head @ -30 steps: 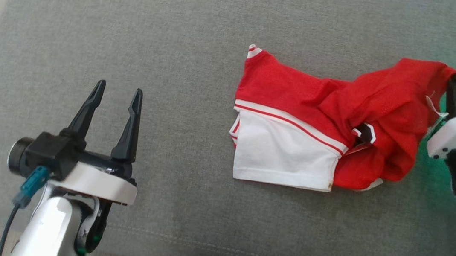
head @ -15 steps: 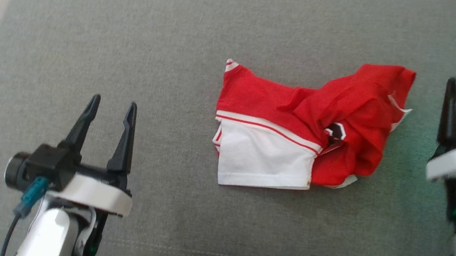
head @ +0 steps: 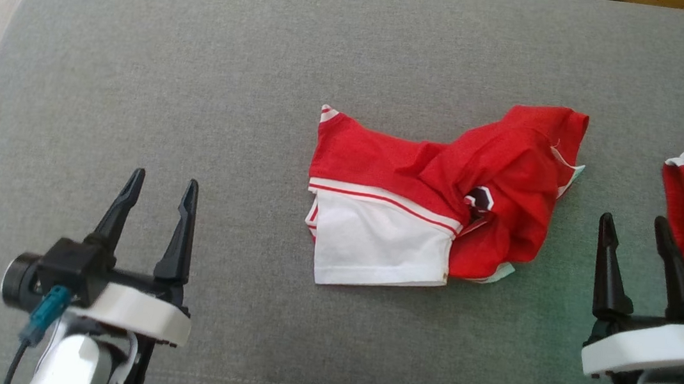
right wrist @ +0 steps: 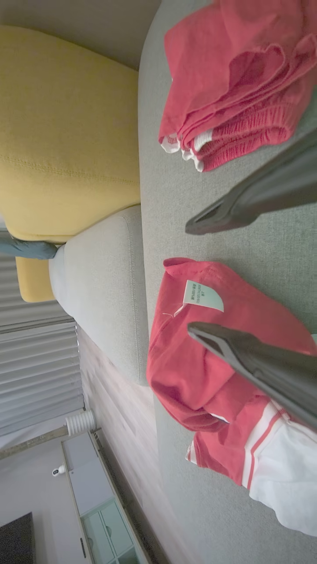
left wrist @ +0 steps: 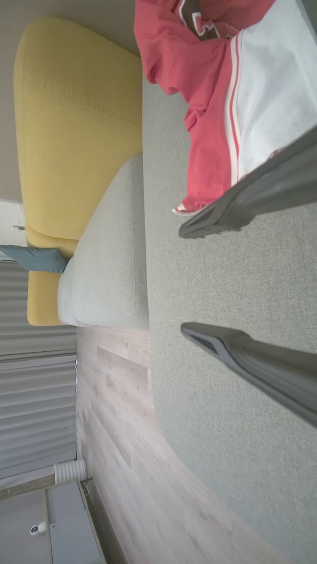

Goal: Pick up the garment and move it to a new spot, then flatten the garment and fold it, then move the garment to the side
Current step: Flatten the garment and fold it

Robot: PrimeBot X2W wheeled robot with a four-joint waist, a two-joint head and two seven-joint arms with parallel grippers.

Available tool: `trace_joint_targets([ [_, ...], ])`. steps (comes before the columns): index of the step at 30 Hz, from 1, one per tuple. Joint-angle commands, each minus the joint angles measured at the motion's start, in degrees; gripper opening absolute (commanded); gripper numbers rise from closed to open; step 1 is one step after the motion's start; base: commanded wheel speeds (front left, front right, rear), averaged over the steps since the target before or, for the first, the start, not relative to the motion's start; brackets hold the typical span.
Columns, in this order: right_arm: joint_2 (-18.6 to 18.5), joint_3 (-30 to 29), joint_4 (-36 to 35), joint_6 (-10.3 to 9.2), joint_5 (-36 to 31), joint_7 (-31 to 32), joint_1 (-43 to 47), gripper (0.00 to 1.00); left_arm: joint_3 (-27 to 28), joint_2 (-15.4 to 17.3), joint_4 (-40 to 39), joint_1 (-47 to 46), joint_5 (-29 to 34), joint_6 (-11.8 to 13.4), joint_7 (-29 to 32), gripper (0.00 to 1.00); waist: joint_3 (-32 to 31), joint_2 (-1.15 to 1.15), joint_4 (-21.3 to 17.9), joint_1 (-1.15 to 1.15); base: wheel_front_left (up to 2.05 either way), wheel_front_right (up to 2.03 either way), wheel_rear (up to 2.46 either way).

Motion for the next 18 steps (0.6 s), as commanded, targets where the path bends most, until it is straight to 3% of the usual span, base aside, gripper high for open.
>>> trace_joint_targets([
  [1, 0.0, 1.6, -3.0, -0.04, -0.1, 0.3, -1.3, 1.00, 1.9, 1.2, -2.1, -1.2, 0.4, 0.4, -0.2, 1.00, 0.0, 0.00, -0.2, 0.00, 0.00, 0.00, 0.00],
  [18, 0.5, 2.3, -5.1, -0.04, -0.2, 2.6, -1.9, 1.00, 1.2, 1.6, -2.8, -2.4, 0.1, 0.8, 0.0, 1.00, 1.3, 0.00, 0.2, 0.00, 0.00, 0.00, 0.00],
])
